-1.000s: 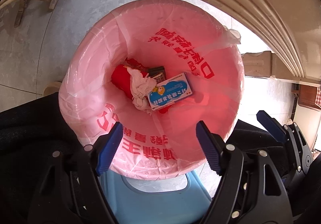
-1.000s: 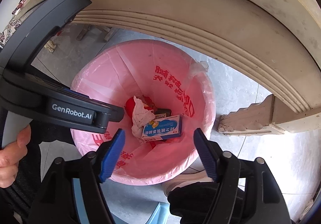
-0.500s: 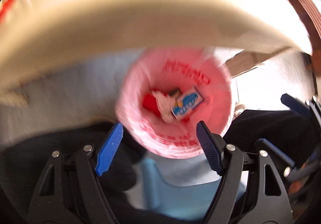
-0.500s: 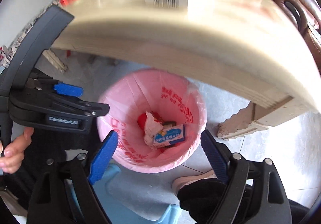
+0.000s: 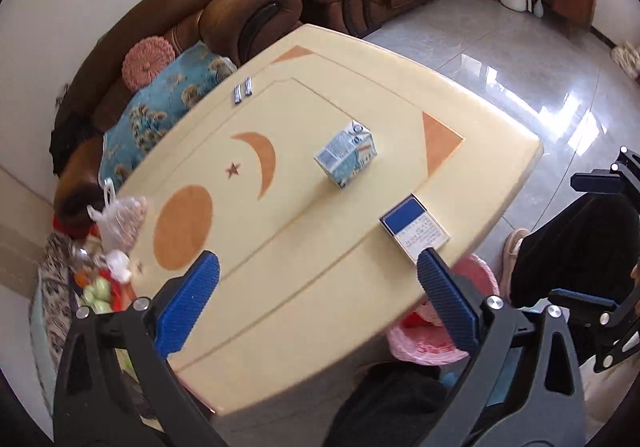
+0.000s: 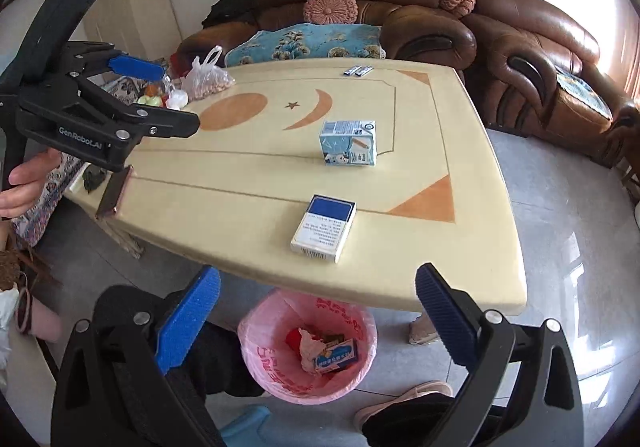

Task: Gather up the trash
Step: 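Grasp the white milk carton with the left tool while the right tool grasps the blue-white box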

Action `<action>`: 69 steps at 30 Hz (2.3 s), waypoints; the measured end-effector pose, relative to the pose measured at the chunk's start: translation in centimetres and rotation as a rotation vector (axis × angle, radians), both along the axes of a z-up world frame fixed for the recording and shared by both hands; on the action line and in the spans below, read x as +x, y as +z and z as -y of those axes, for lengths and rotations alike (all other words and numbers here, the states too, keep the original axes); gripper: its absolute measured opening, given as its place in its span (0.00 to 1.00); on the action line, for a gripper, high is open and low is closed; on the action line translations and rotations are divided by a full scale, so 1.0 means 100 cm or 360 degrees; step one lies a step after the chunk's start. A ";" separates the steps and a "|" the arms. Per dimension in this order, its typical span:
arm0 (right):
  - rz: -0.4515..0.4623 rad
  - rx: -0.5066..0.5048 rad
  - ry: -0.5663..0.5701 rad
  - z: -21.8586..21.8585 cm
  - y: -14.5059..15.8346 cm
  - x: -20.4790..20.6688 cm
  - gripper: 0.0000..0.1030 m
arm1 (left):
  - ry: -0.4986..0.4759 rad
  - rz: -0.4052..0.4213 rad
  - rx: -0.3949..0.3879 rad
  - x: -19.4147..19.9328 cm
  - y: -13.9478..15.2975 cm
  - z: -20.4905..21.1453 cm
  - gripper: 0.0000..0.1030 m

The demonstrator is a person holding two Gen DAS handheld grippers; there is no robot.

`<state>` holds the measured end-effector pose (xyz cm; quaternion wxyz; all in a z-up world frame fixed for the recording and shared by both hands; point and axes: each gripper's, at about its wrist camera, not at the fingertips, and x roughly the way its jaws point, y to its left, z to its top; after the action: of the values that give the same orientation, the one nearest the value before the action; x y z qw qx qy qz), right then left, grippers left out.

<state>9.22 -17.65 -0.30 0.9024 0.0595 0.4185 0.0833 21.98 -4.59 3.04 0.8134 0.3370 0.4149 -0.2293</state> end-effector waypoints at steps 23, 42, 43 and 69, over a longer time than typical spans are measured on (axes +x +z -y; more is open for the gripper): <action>-0.0043 0.0113 -0.0340 0.012 -0.020 0.068 0.93 | -0.0525 -0.0211 0.0376 0.108 -0.096 0.084 0.94; -0.0328 0.0158 -0.0216 -0.011 -0.102 0.125 0.93 | -0.0542 -0.0370 0.0418 0.170 -0.161 0.104 0.94; -0.0344 0.0155 -0.0208 -0.012 -0.107 0.128 0.93 | -0.0537 -0.0381 0.0421 0.173 -0.165 0.105 0.94; -0.0434 -0.0021 -0.0192 -0.042 -0.172 0.153 0.93 | -0.0577 -0.0482 0.0436 0.185 -0.210 0.125 0.93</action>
<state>24.48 -13.50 -17.50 0.8409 0.0893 0.5335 0.0173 40.51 -17.07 -17.97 0.6346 0.4746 0.4920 -0.3606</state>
